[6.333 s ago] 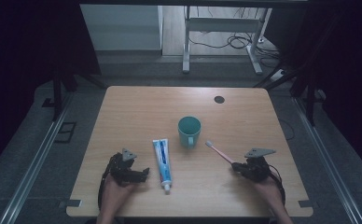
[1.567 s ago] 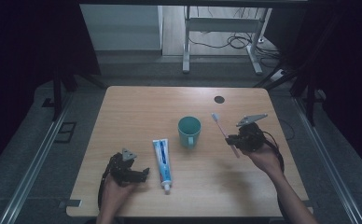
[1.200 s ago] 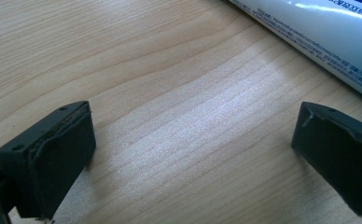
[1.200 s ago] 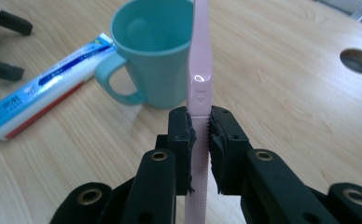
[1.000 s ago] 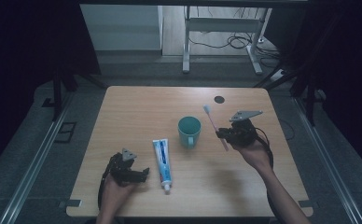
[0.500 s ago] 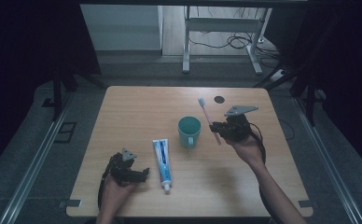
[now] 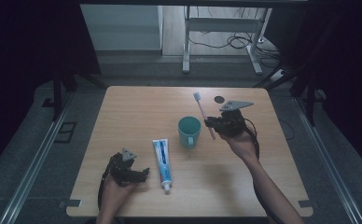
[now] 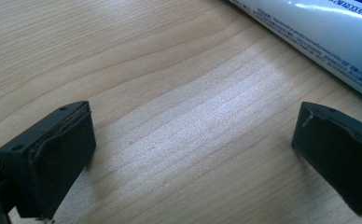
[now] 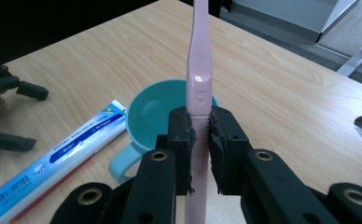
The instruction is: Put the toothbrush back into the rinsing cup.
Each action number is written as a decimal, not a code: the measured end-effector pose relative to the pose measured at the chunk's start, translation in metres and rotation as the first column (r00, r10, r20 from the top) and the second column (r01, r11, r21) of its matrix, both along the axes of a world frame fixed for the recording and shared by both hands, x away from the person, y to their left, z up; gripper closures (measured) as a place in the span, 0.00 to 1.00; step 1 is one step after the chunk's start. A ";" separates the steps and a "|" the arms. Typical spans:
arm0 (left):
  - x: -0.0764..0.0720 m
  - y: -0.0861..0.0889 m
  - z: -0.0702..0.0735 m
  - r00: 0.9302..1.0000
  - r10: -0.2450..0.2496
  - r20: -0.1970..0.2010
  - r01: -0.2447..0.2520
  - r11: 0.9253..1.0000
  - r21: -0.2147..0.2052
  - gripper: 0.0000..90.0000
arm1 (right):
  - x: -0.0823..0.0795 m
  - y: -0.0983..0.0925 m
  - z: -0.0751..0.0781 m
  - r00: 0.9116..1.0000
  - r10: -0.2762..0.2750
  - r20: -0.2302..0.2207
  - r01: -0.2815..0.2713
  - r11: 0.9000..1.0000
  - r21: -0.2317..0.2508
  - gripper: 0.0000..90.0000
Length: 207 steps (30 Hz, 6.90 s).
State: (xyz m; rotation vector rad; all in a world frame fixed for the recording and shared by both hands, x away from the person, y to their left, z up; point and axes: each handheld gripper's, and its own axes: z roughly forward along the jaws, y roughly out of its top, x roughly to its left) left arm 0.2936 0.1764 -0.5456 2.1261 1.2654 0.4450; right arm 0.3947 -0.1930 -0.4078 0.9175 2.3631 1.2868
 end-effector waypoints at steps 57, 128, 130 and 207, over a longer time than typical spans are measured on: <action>0.000 0.000 0.000 1.000 0.002 -0.001 -0.002 1.000 -0.002 0.00 | 0.033 0.054 -0.015 1.000 -0.002 0.012 0.001 0.998 0.062 0.87; 0.000 0.000 0.000 1.000 0.003 -0.001 -0.003 1.000 -0.002 0.00 | 0.036 0.060 -0.064 0.997 0.016 -0.080 -0.018 1.000 -0.024 0.81; 0.000 0.000 0.000 1.000 0.003 -0.001 -0.003 1.000 -0.002 0.00 | 0.036 0.059 -0.062 0.997 0.018 -0.076 -0.019 1.000 -0.021 0.81; 0.000 -0.001 0.000 1.000 0.007 0.002 -0.007 1.000 -0.009 0.00 | -0.026 -0.015 -0.060 0.997 0.027 -0.066 -0.032 0.996 -0.081 0.04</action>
